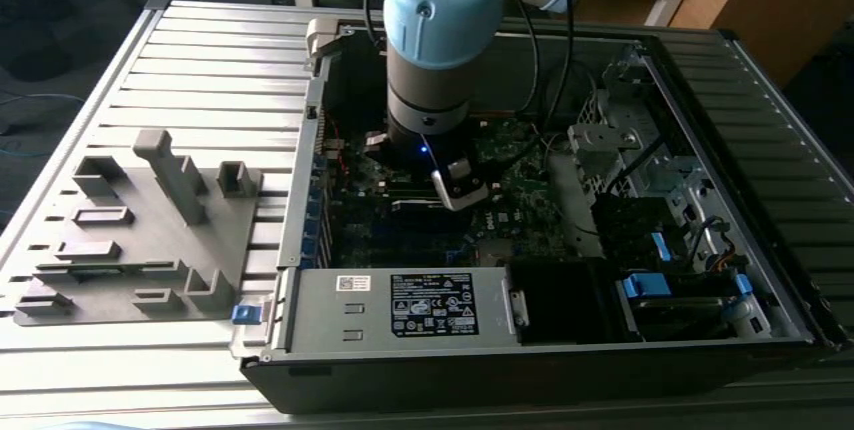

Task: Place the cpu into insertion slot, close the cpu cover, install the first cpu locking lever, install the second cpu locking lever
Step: 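Install the second cpu locking lever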

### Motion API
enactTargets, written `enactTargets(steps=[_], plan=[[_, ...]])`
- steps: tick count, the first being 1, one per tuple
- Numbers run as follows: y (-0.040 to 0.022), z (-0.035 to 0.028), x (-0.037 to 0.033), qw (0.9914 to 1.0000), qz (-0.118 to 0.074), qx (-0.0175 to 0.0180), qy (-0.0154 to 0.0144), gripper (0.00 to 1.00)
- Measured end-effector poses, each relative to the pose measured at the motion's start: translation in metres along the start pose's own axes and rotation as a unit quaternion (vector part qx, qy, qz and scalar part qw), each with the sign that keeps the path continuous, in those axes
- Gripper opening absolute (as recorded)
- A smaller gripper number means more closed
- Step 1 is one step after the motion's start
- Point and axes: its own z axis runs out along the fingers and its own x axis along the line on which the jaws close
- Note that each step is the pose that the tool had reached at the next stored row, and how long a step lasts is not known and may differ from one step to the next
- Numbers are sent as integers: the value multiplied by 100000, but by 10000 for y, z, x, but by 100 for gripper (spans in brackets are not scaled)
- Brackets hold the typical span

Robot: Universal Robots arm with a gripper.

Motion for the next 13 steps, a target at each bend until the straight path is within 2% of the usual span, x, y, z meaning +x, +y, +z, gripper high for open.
enactTargets(steps=[5,8,13], plan=[[-3,2,17,100000,-1,-110,18,11],[-4,4,21,99998,11,-605,48,11],[-5,11,32,99995,15,-963,64,11]])
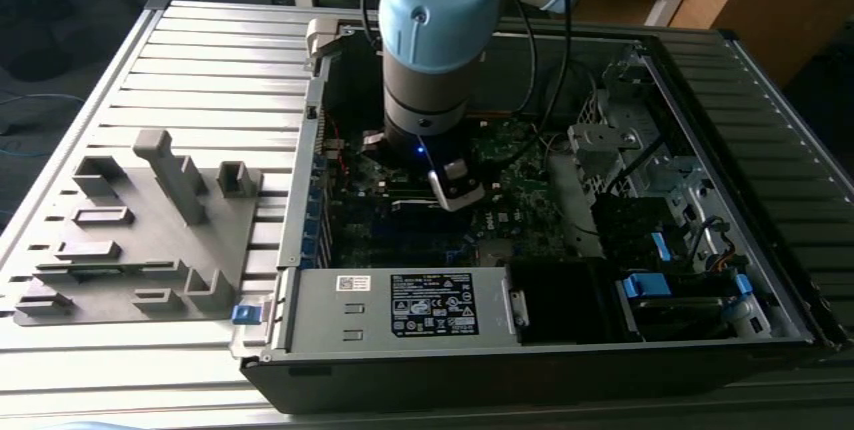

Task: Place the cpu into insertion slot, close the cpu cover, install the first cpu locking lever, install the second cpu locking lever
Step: 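Install the second cpu locking lever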

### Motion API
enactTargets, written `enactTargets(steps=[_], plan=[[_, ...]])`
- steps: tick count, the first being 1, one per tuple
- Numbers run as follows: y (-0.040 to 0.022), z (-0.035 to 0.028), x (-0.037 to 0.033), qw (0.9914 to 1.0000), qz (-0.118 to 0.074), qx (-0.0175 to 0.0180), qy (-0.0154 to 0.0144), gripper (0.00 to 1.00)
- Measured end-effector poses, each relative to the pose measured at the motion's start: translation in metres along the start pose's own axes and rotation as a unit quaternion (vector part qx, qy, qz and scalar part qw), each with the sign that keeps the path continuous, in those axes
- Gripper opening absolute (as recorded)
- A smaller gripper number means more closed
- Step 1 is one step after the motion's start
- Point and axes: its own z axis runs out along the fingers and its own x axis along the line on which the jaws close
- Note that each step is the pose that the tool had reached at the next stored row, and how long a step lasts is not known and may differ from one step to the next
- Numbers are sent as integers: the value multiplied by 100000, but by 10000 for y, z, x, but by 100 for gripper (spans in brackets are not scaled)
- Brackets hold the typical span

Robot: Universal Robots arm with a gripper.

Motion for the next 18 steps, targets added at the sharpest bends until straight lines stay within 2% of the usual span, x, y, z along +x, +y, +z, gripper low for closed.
enactTargets(steps=[3,9,18], plan=[[-7,12,19,100000,1,-12,18,11],[-14,27,63,100000,1,-276,29,11],[-17,38,83,100000,14,-274,29,11]])
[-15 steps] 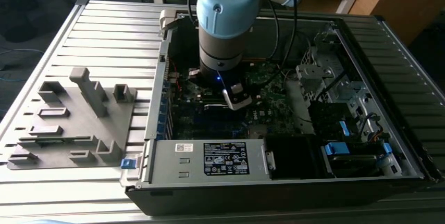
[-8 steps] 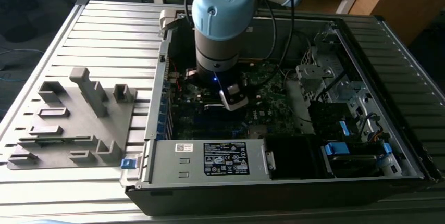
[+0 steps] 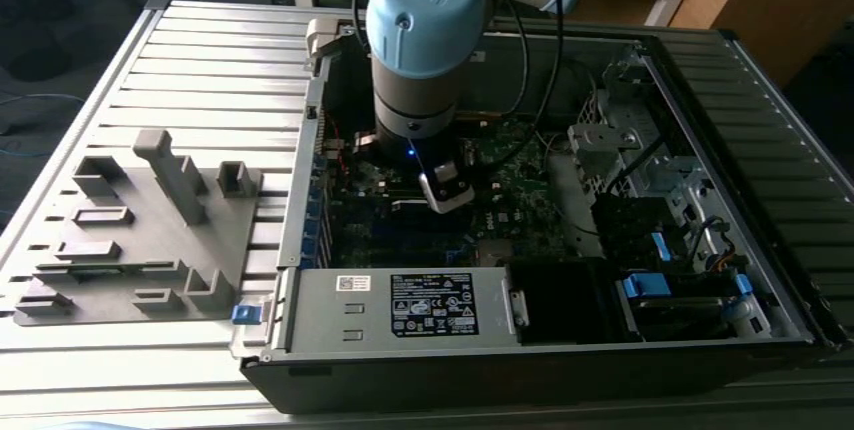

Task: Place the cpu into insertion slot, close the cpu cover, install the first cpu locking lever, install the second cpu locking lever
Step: 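Install the second cpu locking lever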

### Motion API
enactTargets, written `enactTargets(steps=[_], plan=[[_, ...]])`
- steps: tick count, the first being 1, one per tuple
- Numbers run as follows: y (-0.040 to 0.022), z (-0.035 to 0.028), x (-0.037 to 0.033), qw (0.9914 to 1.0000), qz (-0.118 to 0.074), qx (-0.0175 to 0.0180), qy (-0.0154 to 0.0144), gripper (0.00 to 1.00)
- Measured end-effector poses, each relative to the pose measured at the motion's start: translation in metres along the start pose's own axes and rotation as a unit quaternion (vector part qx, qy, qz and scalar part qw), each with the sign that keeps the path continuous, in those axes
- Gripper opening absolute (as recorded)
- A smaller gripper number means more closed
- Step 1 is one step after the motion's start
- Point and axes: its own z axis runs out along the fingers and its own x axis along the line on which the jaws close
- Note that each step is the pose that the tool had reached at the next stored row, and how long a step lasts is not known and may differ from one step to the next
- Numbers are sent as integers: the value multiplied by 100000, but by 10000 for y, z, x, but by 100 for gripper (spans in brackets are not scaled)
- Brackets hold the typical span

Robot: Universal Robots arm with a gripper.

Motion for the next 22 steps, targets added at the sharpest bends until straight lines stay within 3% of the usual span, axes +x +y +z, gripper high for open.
enactTargets(steps=[7,22], plan=[[38,14,-3,100000,-9,196,-16,11],[39,23,-32,99999,-12,486,-37,11]])
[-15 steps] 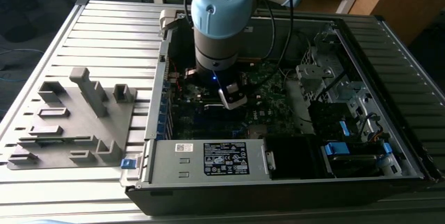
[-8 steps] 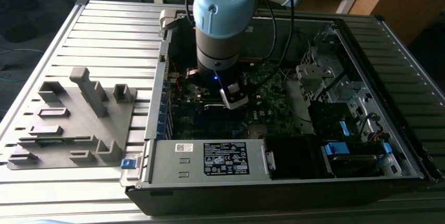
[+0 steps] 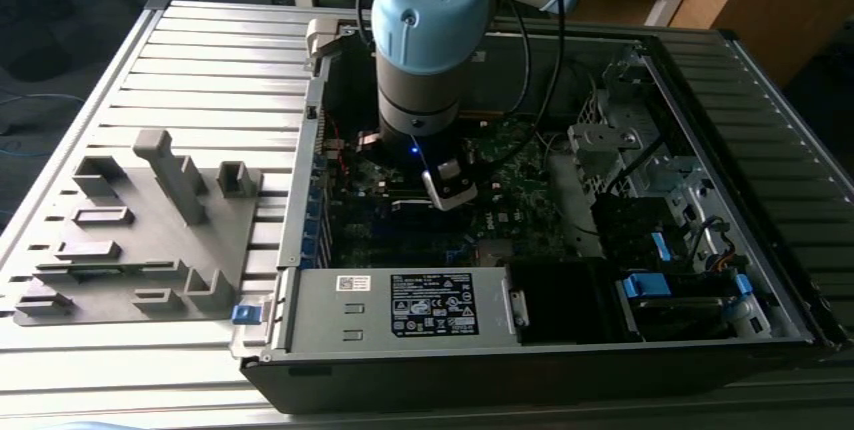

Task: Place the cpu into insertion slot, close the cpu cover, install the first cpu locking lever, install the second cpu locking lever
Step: 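Install the second cpu locking lever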

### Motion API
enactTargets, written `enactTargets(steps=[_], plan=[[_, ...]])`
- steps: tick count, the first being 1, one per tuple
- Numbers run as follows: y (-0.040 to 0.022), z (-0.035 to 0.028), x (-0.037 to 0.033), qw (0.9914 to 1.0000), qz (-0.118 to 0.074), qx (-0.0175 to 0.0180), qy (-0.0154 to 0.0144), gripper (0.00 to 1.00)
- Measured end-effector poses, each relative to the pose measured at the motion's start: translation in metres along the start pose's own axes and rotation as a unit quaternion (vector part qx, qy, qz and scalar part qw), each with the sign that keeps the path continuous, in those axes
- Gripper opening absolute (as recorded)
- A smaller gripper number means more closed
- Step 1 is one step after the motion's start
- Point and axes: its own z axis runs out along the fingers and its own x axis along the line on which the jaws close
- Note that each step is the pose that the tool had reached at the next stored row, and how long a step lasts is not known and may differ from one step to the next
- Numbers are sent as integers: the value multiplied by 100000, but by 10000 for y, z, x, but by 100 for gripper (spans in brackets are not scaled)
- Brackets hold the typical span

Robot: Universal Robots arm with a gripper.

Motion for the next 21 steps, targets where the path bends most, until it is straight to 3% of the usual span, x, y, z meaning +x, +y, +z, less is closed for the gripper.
enactTargets(steps=[7,8,10,11,15,16,17,18,21], plan=[[-3,1,0,100000,-4,171,-16,11],[-2,2,-1,99999,-7,424,-42,11],[0,5,-1,99989,-21,1446,-129,11],[3,8,-1,99985,-38,1735,-239,11],[5,9,-2,99984,-74,1787,-237,11],[9,12,-2,99988,-109,1500,-269,11],[36,34,-8,99998,-310,-60,-462,11],[43,40,-11,99997,-354,-391,-514,11],[46,51,-13,99997,-368,-509,-548,11]])
